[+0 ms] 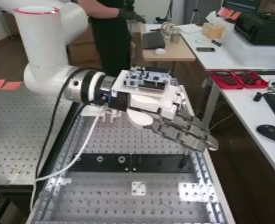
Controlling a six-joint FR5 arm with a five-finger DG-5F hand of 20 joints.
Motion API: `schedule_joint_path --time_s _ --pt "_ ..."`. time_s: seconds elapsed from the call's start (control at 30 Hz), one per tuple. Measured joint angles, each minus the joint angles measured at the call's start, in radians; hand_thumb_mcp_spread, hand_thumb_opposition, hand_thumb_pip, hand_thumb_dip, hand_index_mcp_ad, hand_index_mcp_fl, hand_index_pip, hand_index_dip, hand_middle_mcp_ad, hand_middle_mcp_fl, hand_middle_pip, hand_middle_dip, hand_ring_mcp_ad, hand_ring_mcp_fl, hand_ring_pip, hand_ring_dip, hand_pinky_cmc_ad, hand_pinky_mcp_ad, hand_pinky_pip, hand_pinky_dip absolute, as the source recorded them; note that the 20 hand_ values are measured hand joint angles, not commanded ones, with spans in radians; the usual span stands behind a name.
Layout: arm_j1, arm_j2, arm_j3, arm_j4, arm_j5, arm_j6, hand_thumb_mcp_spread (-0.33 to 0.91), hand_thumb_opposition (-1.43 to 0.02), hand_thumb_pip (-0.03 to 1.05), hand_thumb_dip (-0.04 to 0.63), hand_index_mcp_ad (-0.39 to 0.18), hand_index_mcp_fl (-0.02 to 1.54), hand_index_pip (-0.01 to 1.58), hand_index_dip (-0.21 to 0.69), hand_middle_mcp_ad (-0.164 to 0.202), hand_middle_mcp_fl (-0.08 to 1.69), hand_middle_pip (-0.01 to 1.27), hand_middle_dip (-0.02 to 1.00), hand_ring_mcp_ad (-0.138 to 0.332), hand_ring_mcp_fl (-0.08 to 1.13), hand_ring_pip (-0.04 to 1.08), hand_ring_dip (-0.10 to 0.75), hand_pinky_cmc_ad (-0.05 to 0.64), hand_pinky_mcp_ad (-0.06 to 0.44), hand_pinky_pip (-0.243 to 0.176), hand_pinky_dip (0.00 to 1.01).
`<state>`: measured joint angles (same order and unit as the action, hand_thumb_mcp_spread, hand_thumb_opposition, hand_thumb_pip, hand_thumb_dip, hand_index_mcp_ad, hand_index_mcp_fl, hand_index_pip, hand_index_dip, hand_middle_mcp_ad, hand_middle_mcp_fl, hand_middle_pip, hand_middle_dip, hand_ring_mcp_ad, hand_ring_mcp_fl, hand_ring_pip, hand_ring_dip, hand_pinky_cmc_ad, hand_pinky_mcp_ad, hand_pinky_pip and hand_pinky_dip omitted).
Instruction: Grab the drill bit and place it in the clear container
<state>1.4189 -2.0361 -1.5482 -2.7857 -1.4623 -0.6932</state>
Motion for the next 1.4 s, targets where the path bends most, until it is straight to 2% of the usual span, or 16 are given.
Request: schedule_joint_path --time_s 0.23,0.5,0.7,0.8,1.03,1.4 --pt "0.02 0.08 -0.031 -0.037 -0.015 -0.004 0.63 -1.02 0.45 0.284 -0.169 0.98 0.86 0.213 0.056 0.38 0.12 0.23 0.199 0.13 0.11 0.075 0.353 0.152 -0.052 0.14" --pt "0.08 0.168 -0.073 -0.08 -0.039 -0.006 0.67 -1.03 0.43 0.284 -0.169 1.04 0.76 0.278 0.056 0.37 0.12 0.24 0.199 0.13 0.12 0.077 0.353 0.15 -0.052 0.14" --pt "0.133 0.195 -0.087 -0.093 -0.019 -0.004 0.68 -1.04 0.43 0.284 -0.176 1.05 0.71 0.3 0.056 0.38 0.12 0.24 0.199 0.13 0.11 0.079 0.353 0.152 -0.052 0.14" --pt "0.162 0.207 -0.092 -0.099 -0.047 -0.003 0.68 -1.03 0.44 0.284 -0.182 1.05 0.72 0.314 0.056 0.38 0.12 0.24 0.195 0.13 0.11 0.086 0.353 0.15 -0.052 0.14" --pt "0.219 0.203 -0.086 -0.122 -0.072 -0.002 0.69 -1.03 0.44 0.284 -0.18 1.06 0.69 0.332 0.056 0.38 0.12 0.24 0.199 0.13 0.11 0.087 0.353 0.152 -0.052 0.14" --pt "0.286 0.145 -0.035 -0.163 -0.136 0.009 0.7 -1.03 0.44 0.284 -0.18 1.06 0.68 0.344 0.056 0.38 0.12 0.24 0.199 0.13 0.12 0.087 0.353 0.15 -0.056 0.14"
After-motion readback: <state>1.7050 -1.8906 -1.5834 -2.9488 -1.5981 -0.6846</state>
